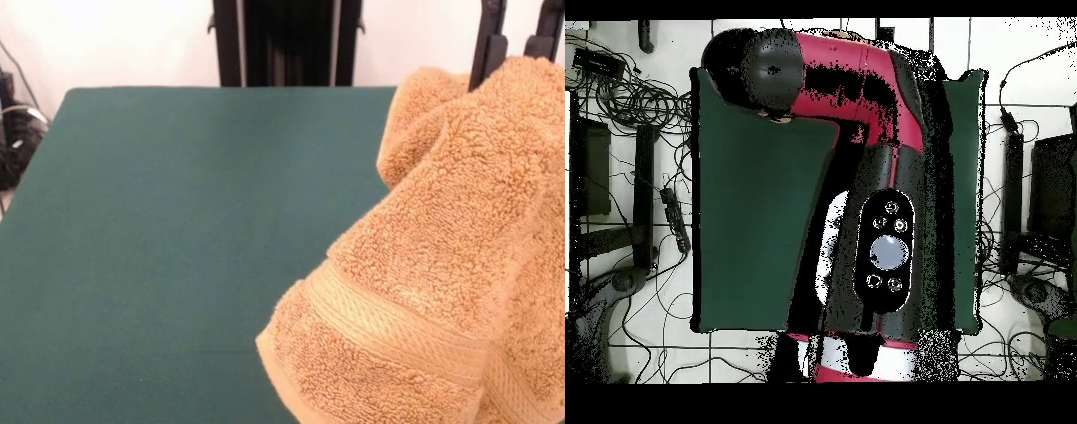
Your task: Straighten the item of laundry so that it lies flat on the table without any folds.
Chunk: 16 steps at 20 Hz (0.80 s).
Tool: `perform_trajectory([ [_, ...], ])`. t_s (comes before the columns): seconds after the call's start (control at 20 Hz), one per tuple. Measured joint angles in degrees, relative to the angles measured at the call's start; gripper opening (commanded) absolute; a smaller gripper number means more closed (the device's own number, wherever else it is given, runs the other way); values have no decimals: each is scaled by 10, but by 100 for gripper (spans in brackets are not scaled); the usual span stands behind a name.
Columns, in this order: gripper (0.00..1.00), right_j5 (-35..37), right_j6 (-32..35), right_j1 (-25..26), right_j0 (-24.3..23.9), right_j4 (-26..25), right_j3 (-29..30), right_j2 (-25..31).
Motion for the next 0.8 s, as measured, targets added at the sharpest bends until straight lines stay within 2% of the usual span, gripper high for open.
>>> perform_trajectory([
  [0.45,0,-1,0,-5,-2,0,10,4],
  [0.8,0,-12,0,-11,-2,0,40,8],
])
